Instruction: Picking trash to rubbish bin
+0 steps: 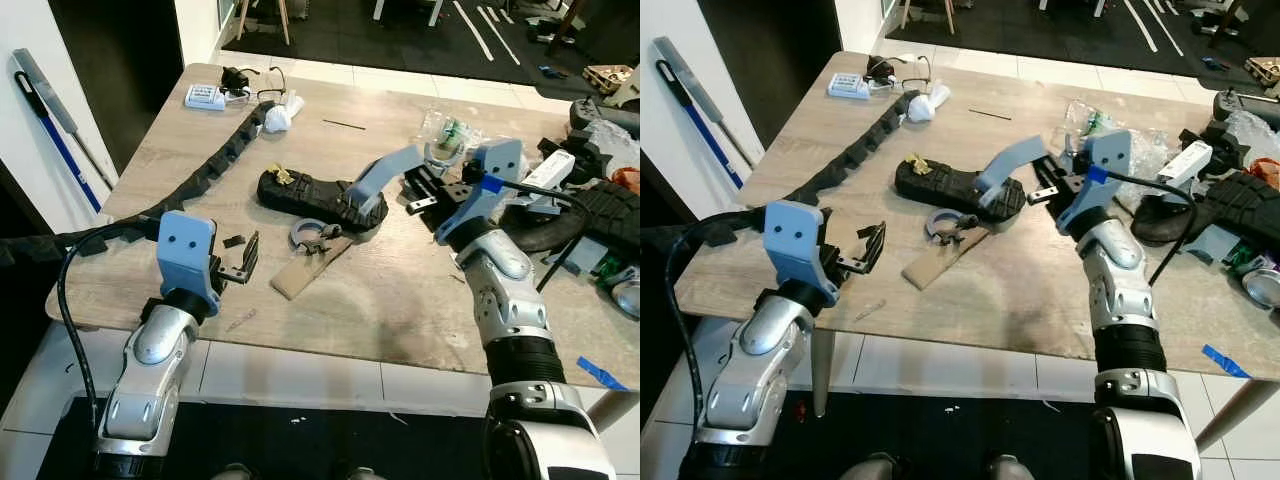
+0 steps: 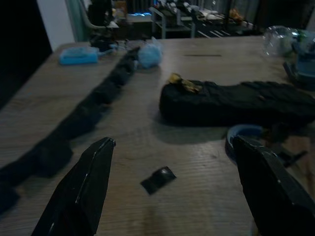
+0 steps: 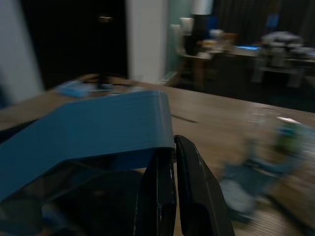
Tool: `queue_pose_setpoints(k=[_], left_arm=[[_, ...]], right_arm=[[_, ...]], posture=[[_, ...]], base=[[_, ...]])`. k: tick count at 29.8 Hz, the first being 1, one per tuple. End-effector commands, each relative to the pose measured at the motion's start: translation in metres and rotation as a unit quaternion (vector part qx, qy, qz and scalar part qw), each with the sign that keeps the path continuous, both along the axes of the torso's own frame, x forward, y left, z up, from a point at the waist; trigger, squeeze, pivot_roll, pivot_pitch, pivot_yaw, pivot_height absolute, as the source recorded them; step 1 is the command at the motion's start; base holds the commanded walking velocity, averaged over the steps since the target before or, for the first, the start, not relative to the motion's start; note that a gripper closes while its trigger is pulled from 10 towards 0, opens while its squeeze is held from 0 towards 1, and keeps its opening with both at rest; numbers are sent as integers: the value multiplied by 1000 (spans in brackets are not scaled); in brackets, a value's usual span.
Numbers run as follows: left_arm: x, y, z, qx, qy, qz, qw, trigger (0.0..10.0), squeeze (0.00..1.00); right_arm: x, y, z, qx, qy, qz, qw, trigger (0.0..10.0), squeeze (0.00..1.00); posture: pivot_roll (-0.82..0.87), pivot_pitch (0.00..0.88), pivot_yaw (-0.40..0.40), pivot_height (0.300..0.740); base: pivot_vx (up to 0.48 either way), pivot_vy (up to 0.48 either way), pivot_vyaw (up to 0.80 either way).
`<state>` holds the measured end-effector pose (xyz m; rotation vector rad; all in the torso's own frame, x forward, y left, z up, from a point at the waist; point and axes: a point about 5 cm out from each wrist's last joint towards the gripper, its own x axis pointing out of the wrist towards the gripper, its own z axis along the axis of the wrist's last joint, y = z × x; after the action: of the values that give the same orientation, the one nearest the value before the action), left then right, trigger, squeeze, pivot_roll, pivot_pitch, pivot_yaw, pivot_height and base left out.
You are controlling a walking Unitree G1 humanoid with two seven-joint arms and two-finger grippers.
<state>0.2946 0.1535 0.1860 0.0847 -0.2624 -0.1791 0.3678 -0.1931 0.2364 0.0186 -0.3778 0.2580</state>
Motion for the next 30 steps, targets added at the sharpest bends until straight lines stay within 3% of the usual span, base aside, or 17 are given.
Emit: queue_pose_setpoints(k=[1,4,6,10,16,21,30], left_arm=[[1,3,0,2,-3,26,1000,10000,0],[1,4,0,5,-3,35,999,10000,0],[1,9,-1,-8,-7,59,998,10000,0],[0,17,-2,-10,-7,87,996,10000,0],[0,21,-4,-4,1,107,994,10000,0],[-1,20,-3,-24,-2,106,994,10000,0],[1,4,2,-35,-14,67,997,10000,0]], right_arm=[[-6,-12,-4,-4,2,-47,999,10000,0],[-8,-13,-5,-10,0,-55,998,10000,0],[-15,-12,-17,-63,16,-123,990,10000,0],[-22,-13,-22,-65,4,-163,984,10000,0],[-36,6,-31,-98,-31,-133,986,10000,0],[-40,12,-38,-59,-19,-129,990,10000,0],[-39,21,-36,-63,-21,-124,990,10000,0]], posture=[[13,141,-59,740],[13,141,-59,740],[5,140,-54,740],[4,140,-56,740],[3,148,-63,740],[3,145,-65,740],[2,147,-65,740]], base=[[0,0,0],[0,0,0],[0,0,0],[0,0,0],[0,0,0],[0,0,0],[0,0,-772]])
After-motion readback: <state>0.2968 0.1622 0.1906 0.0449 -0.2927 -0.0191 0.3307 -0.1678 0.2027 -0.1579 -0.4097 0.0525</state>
